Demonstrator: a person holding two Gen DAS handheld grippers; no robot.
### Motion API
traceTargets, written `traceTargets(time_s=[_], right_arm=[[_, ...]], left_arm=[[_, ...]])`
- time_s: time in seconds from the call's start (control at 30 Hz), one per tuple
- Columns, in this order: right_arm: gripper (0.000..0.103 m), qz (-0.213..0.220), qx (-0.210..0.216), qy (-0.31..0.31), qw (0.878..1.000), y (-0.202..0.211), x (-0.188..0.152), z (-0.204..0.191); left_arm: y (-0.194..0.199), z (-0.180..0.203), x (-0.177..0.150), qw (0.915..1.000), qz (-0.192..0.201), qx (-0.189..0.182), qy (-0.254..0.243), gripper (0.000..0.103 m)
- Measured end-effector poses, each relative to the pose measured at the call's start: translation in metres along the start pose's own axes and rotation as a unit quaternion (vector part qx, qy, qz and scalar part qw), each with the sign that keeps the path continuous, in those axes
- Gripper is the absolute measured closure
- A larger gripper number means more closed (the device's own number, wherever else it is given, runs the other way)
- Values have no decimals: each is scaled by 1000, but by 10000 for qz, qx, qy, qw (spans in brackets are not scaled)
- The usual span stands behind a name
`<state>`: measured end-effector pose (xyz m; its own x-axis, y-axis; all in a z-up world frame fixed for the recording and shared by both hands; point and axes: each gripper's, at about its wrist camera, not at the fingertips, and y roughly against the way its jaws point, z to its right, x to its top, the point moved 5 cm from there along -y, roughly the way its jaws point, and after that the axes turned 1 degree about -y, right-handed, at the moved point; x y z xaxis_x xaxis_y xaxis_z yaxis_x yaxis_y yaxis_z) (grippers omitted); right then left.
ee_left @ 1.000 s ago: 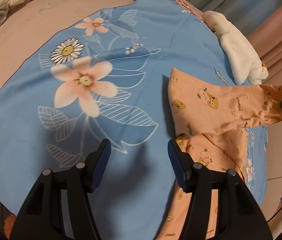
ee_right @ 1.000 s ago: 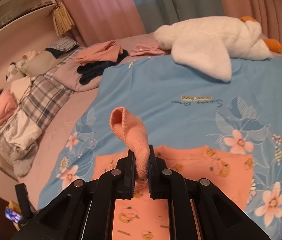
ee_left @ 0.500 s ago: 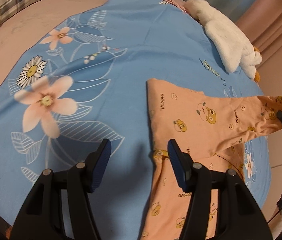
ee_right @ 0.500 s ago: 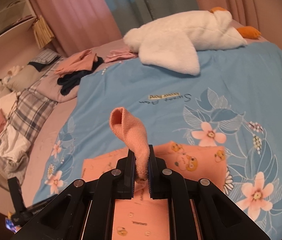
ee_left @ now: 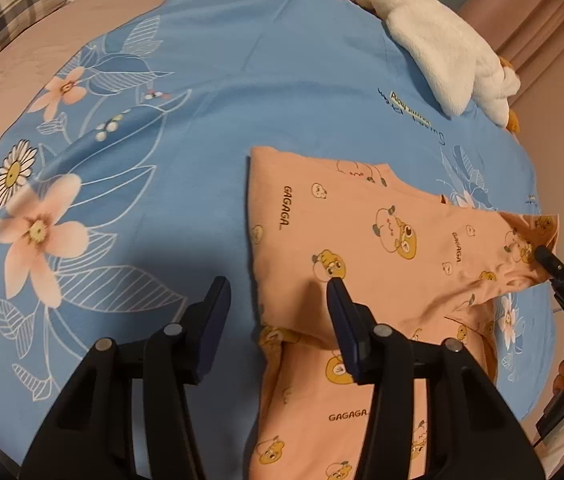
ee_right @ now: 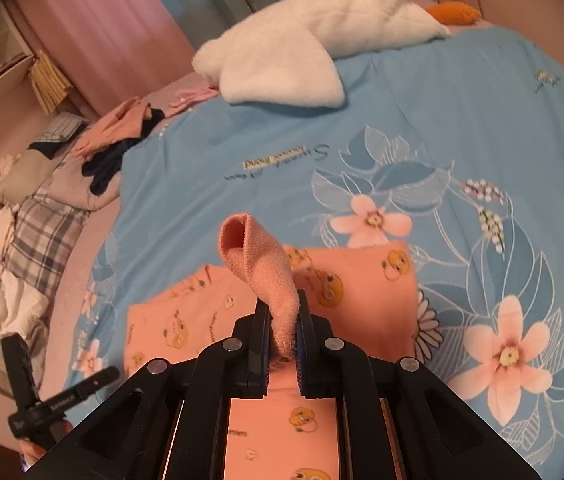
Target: Fold small clothes
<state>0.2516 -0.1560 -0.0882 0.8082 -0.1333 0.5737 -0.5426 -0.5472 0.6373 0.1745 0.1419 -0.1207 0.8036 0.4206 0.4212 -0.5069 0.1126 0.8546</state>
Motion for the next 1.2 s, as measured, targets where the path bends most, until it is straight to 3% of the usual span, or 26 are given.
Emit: traceTargets(time_s=[0.1,0.87,1.1,1.2], right_arm=[[92,-131,129,-239,9995,-3,-4,8],[92,-686,-152,-897,9935,-40,-44,69],[91,-414,-467,-860,9943,-22,-38,75],[86,-301,-494,-890,9943,-14,-35,79]], left_arm=[[-7,5,3,10000,-55,13,-55,57],[-52,16,12,9985,-445,205,-237,62],[-55,16,12,9985,-459,195,-218,61],[-55,16,11,9985,-452,209,-205,61]])
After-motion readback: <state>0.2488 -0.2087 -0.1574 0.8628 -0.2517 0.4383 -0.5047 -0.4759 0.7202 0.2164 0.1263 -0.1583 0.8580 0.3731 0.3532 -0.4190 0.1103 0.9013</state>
